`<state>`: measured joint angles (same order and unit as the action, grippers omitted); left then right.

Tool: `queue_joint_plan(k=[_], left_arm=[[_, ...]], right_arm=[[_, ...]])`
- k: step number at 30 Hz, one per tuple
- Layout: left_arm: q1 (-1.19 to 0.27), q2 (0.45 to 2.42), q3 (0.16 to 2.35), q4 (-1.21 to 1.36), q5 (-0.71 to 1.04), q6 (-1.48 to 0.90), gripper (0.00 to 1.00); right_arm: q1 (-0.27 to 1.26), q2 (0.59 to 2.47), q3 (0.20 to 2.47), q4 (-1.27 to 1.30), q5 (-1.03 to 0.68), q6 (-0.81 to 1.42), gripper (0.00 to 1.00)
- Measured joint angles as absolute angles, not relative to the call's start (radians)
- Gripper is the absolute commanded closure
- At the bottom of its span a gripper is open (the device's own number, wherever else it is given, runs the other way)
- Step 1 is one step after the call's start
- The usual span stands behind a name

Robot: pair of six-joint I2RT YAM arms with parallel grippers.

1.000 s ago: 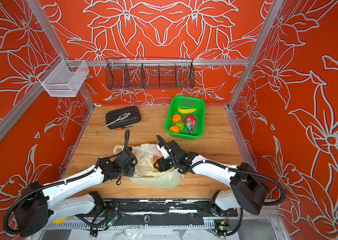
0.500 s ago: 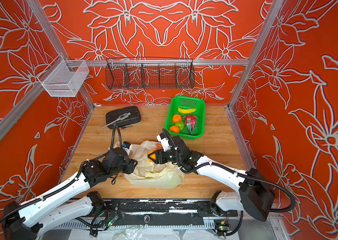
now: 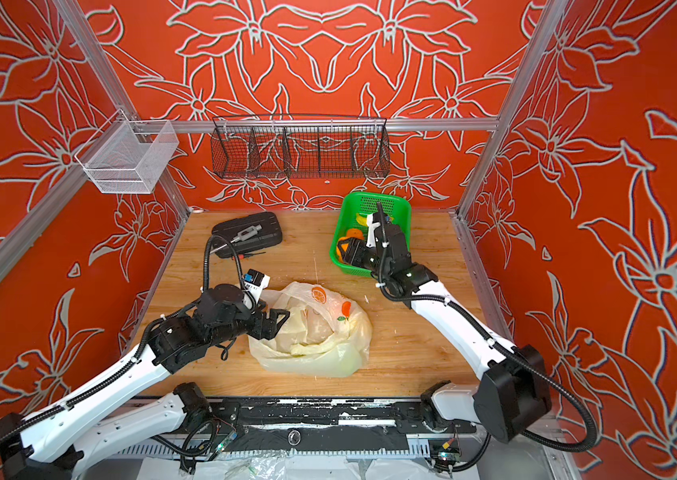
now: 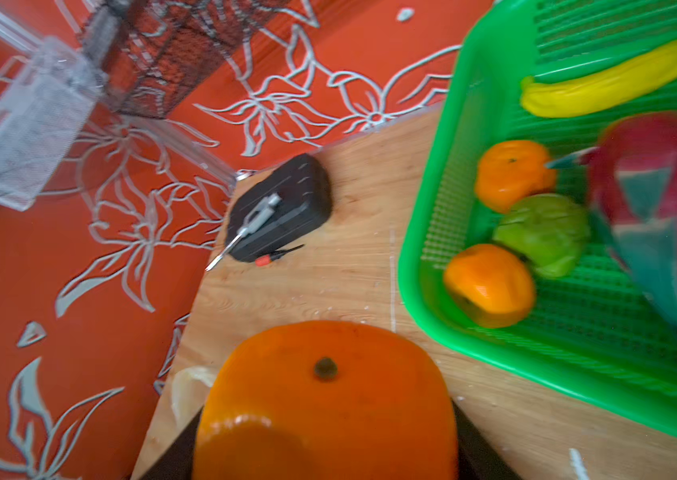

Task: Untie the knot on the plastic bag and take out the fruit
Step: 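Lower the orange into the green basket and open the right gripper, then move the right gripper back to the bag opening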

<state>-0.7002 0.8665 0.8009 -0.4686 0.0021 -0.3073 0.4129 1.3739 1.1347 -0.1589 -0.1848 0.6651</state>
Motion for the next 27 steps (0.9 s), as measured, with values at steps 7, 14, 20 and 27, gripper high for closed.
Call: queue_joint_plan(k=[7,14,20,27], left_arm=[[-0.7,0.874,0.81,-0.452,0.046,-0.307,0.01],[-0.7,0.852,0.808,-0.446,0.074,-0.308,0.02],[-0.7,0.849,0.789,-0.433,0.097,-0.316,0.03],[-0.7,0.851,0.767,-0.418,0.136,-0.317,0.05]], right_arm=[[0.324,1.63,1.308,-0.379,-0.085,0.578,0.52],[0.284,1.762,1.328,-0.442,-0.062,0.537,0.52],[0.26,1.872,1.365,-0.442,-0.067,0.514,0.51],[0.25,1.949,1.413,-0.458,-0.082,0.499,0.26]])
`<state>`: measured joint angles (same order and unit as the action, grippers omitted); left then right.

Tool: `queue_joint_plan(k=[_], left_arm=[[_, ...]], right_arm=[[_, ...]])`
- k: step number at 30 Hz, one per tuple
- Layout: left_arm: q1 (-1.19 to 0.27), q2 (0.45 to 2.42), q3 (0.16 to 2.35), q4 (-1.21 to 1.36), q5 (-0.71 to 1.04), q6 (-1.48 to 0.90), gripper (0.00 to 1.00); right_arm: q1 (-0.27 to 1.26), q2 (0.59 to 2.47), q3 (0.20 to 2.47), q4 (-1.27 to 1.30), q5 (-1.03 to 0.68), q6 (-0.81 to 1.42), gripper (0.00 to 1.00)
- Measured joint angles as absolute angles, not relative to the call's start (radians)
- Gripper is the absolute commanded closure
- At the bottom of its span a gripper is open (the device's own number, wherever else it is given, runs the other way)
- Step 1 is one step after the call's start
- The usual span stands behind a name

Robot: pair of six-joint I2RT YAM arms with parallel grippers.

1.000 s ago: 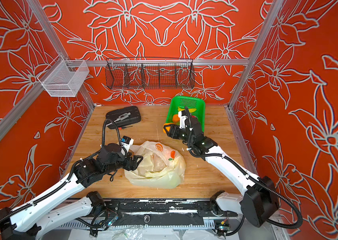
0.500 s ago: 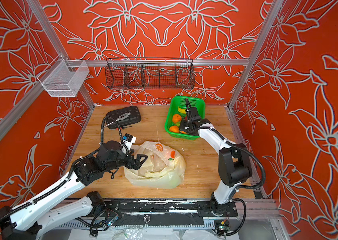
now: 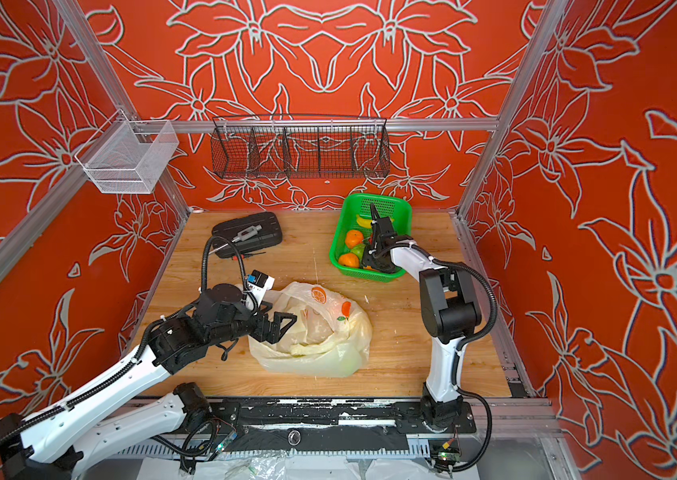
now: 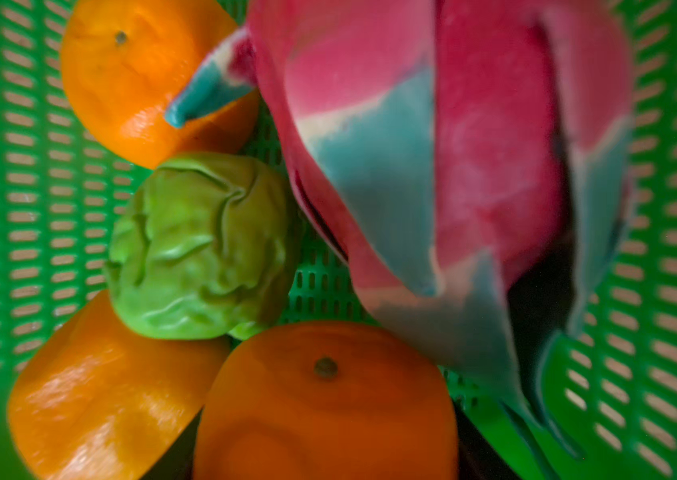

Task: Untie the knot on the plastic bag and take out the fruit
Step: 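Move the right gripper back to the bag opening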

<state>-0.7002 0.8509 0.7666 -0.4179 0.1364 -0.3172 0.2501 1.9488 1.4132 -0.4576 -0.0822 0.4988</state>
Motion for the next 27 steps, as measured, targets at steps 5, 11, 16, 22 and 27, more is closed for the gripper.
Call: queue_joint_plan(k=[5,11,16,22,27], left_arm=[[-0.701,0.86,0.729,-0.398,0.181,-0.314,0.08],[-0.723,0.886,0.725,-0.381,0.243,-0.305,0.2],[-0.793,0.918,0.724,-0.366,0.277,-0.3,0.3],[-0.898,1.033,0.693,-0.266,0.297,-0.29,0.37],[-0.951,1.136,0.678,-0.219,0.285,-0.283,0.34]], right_arm=[[0.25,1.935,1.414,-0.477,-0.091,0.489,0.13],[0.25,1.758,1.367,-0.495,-0.107,0.485,0.12],[0.266,1.448,1.239,-0.459,-0.163,0.501,0.17],[0.39,1.148,1.014,-0.443,-0.26,0.533,0.21],[0.559,1.095,0.917,-0.527,-0.266,0.548,0.2]])
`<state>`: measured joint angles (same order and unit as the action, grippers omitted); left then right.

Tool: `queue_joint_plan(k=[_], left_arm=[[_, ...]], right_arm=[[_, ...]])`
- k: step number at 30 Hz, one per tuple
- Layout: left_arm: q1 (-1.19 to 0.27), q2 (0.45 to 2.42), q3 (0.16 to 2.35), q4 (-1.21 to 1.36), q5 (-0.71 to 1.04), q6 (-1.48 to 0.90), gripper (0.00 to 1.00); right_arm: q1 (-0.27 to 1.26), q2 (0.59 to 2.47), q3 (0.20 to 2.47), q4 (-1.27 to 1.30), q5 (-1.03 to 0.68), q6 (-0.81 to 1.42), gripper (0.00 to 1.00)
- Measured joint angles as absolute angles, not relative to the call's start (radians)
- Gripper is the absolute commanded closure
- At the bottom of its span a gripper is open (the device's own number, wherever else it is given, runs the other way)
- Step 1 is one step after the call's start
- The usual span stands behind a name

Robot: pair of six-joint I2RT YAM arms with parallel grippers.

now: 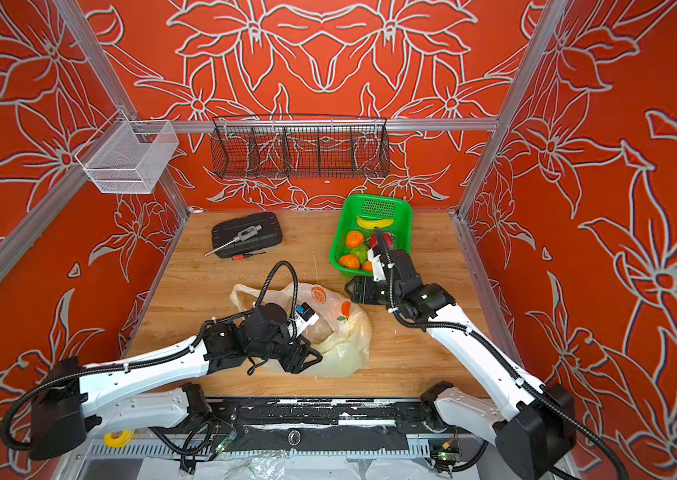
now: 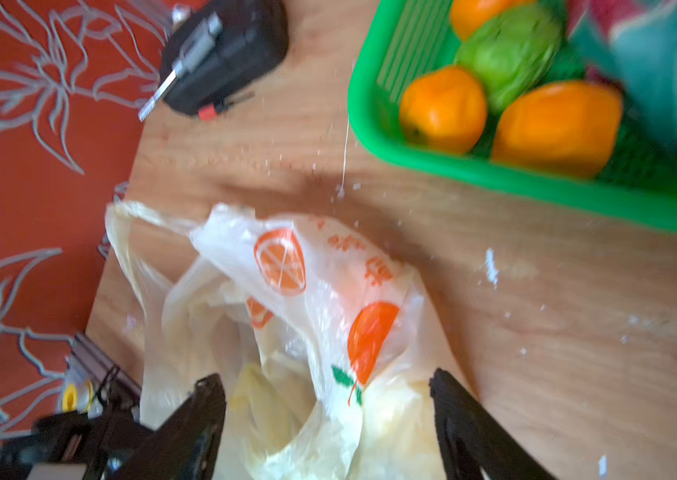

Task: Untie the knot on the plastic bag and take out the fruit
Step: 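Move the right gripper back to the bag opening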

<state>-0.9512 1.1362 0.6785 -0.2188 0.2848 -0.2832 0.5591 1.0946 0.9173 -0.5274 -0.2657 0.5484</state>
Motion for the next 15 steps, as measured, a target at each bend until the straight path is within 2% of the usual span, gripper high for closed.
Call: queue_joint_plan(k=[6,9,11,12,14,15], left_arm=[[-0.937,1.084,0.719,-0.246,0.133,-0.185,0.31],[-0.868,1.077,0.772,-0.253,0.089,-0.073,0.28],[-0.805,1.11,0.813,-0.244,0.084,0.011,0.24],[-0.779,1.138,0.833,-0.237,0.088,0.052,0.24],[-0.751,1.22,0.878,-0.233,0.098,0.141,0.22],[-0.748,1.276,0.907,-0.233,0.112,0.196,0.22]], right_arm=[[0.764,1.036,0.834,-0.642,-0.187,0.62,0.19],[0.848,1.018,0.804,-0.694,-0.142,0.672,0.15],[0.888,1.015,0.787,-0.719,-0.122,0.699,0.17],[0.9,1.013,0.775,-0.724,-0.114,0.711,0.23],[0.906,1.013,0.75,-0.73,-0.107,0.724,0.44],[0.908,1.013,0.737,-0.73,-0.1,0.736,0.51]])
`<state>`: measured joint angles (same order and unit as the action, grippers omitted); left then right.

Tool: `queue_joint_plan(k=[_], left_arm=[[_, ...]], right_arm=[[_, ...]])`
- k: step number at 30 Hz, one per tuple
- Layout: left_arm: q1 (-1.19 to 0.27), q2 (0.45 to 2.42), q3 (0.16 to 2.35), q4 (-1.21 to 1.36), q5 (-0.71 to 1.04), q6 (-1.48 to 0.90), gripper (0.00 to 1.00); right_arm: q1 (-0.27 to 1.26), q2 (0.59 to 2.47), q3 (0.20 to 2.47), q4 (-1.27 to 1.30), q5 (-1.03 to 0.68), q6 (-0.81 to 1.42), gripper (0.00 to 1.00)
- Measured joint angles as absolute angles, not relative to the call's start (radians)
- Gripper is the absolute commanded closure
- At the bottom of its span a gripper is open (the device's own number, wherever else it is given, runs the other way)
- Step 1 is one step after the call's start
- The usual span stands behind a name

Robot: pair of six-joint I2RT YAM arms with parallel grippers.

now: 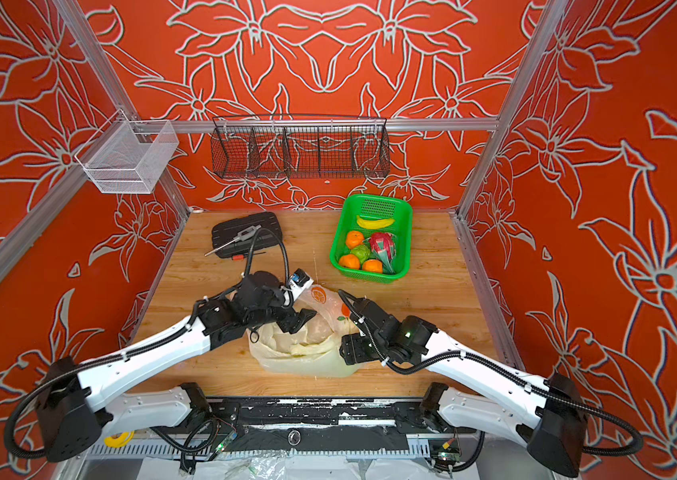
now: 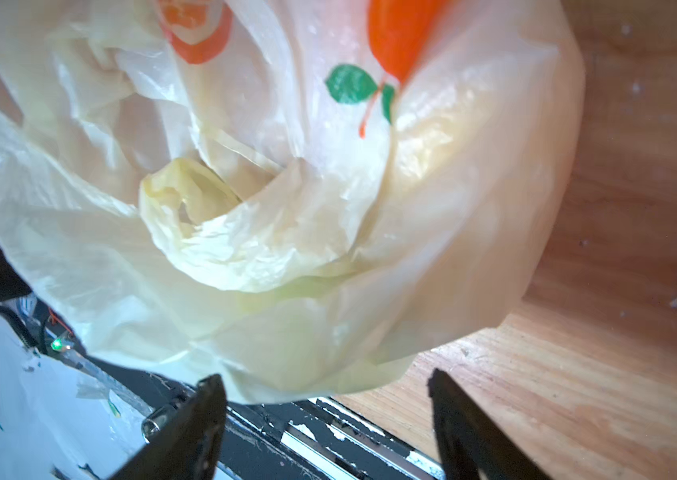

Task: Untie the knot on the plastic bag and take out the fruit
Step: 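Move the right gripper back to the bag opening, then lift the bag edge with the left gripper while the right gripper reaches inside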

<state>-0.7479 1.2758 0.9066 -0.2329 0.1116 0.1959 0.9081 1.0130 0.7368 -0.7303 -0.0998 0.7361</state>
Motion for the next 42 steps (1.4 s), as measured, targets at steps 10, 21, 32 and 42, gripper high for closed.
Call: queue_joint_plan(k=[10,21,32,42], left_arm=[[-0.748,1.607,1.138,-0.35,0.183,0.669,0.2],[-0.747,1.75,1.186,-0.371,0.069,0.878,0.67],[-0.746,1.569,1.204,-0.373,-0.067,0.501,1.0],[-0.753,1.453,1.221,-0.476,-0.111,-0.029,1.0]], right_arm=[[0.897,1.0,0.679,-0.685,-0.013,0.721,0.85],[0.799,0.96,0.669,-0.651,0.014,0.645,0.85],[0.713,1.089,0.645,-0.561,0.164,0.497,0.71],[0.744,1.028,0.757,-0.562,0.184,0.455,0.36]])
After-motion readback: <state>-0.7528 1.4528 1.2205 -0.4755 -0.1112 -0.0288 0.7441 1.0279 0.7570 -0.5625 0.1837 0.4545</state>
